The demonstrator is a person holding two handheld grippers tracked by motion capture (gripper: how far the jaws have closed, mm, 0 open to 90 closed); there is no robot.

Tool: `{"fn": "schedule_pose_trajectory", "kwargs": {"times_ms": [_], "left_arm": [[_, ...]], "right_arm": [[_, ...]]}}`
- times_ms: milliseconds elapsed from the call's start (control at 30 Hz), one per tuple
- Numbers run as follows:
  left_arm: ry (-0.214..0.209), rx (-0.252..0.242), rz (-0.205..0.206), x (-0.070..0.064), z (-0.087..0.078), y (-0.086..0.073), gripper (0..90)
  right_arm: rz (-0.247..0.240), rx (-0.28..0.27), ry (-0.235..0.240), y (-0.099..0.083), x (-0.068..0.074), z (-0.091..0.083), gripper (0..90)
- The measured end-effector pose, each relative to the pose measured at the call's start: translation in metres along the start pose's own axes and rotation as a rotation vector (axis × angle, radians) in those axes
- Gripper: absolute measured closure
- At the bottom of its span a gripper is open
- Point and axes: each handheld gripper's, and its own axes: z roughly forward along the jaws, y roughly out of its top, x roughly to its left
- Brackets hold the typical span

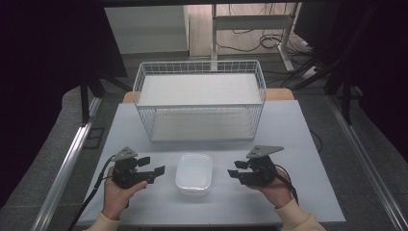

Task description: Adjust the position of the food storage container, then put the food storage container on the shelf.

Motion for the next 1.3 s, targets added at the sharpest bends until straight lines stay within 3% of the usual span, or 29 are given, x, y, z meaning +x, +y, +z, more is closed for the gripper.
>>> {"fn": "schedule_pose_trajectory", "kwargs": {"times_ms": [33,167,333,500,700,933,1033,1167,1300], "left_arm": [[0.000,0.000,0.000,0.000,0.000,0.000,22.8],[-0.001,0.003,0.000,0.000,0.000,0.000,22.7],[-0.010,0.012,-0.012,-0.001,-0.001,0.000,22.8],[-0.020,0.021,-0.024,-0.002,-0.001,0.001,22.9],[-0.039,0.024,-0.039,-0.005,-0.001,0.004,22.8],[-0.062,0.042,-0.064,-0.008,0.006,0.007,23.0],[-0.064,0.048,-0.060,-0.012,0.007,0.010,23.0],[-0.033,0.063,-0.008,-0.026,0.010,0.017,22.8],[-0.065,0.077,-0.020,-0.032,0.017,0.023,22.6]], "right_arm": [[0.000,0.000,0.000,0.000,0.000,0.000,45.7],[0.083,-0.057,0.021,-0.002,-0.001,-0.005,31.2],[0.107,-0.074,0.009,-0.001,-0.001,-0.003,23.1],[0.128,-0.075,0.025,-0.002,-0.001,-0.002,22.0],[0.122,-0.113,0.042,0.000,0.003,-0.003,22.0],[0.136,-0.104,0.066,0.002,0.007,0.005,24.7],[0.145,-0.104,0.072,0.003,0.009,0.008,24.8],[0.182,-0.094,0.091,0.007,0.011,0.013,24.7],[0.208,-0.082,0.104,0.012,0.015,0.021,24.5]]}}
